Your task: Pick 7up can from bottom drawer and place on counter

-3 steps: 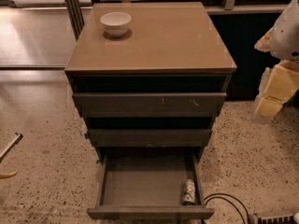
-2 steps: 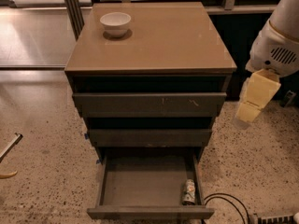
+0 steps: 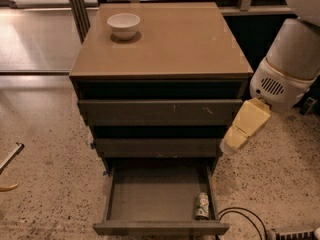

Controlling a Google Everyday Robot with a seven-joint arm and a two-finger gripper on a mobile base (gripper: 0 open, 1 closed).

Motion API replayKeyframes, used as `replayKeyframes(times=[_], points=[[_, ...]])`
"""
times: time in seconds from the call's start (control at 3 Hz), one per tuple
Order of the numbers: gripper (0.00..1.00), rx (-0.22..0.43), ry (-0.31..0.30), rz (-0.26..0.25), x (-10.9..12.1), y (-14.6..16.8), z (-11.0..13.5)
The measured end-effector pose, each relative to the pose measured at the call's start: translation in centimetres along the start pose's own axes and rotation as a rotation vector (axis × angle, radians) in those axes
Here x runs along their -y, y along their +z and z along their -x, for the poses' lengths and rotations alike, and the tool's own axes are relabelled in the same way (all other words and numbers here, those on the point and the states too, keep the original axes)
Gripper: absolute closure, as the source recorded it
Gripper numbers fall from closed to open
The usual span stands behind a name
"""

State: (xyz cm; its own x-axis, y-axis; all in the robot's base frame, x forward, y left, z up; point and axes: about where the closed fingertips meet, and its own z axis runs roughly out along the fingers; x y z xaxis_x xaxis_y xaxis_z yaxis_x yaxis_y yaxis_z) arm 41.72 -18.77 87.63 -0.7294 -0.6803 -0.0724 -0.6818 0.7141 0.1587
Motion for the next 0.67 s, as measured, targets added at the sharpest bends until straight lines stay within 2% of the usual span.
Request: replayKeyframes(times=[0.67], points=[[0.0, -0.087, 0.379, -0.038, 0.2, 4.4, -3.0]])
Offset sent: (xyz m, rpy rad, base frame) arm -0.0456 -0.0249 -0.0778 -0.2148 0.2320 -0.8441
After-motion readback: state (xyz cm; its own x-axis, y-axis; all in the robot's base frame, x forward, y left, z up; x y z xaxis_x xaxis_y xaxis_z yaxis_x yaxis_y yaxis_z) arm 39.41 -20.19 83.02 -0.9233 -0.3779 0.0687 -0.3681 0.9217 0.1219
